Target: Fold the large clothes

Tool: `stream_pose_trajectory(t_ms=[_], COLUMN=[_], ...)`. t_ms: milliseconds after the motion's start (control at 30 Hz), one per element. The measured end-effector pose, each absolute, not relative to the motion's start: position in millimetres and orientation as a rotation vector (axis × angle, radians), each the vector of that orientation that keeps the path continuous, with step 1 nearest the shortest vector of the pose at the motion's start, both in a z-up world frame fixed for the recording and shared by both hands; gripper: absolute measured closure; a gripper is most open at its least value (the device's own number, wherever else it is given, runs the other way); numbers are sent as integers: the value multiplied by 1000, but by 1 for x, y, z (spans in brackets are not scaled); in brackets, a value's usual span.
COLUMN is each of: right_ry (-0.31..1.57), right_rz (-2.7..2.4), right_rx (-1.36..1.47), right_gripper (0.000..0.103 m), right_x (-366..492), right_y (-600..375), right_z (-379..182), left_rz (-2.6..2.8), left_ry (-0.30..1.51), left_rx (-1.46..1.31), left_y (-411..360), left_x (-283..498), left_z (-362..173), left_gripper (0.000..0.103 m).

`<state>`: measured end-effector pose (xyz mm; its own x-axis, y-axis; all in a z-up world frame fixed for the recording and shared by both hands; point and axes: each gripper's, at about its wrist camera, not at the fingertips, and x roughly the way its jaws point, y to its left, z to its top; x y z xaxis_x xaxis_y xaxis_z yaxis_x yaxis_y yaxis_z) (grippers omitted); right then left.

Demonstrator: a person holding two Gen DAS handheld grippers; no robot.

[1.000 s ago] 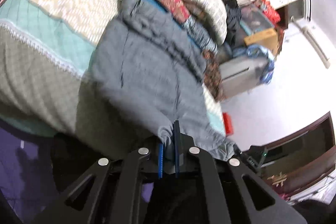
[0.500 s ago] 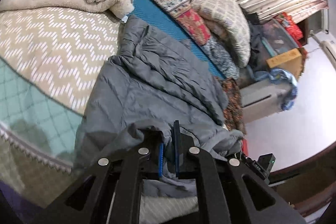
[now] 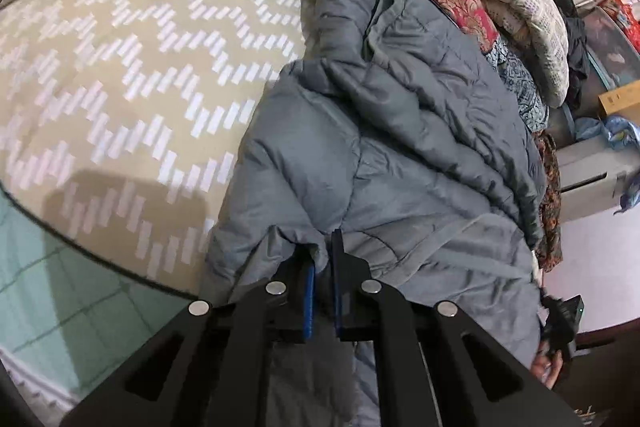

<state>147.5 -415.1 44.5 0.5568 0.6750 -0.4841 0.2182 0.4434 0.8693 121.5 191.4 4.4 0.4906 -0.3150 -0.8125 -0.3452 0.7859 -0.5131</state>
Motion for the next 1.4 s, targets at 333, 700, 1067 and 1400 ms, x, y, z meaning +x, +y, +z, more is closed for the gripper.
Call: stream_pose_trajectory(t_ms=[333,700,1067,1400], right_ry=[794,945,1007,871], right_rz=[344,506,506,450], right_rx=[548,-76,39,99], right_gripper=[73,73,72,69], right_x=[117,130,150,134], right_y=[-368,-197,-213,-264], right_z=[151,115,75,129], left_rz=[-11,45,155,9], left_ry=[779,890,761,943], left_rx=[-660,-479,-505,-253], left_y=[194,143,175,104], left_x=[76,93,61,130], left_z=[91,81,110,59], left_gripper=[101,102,102,102])
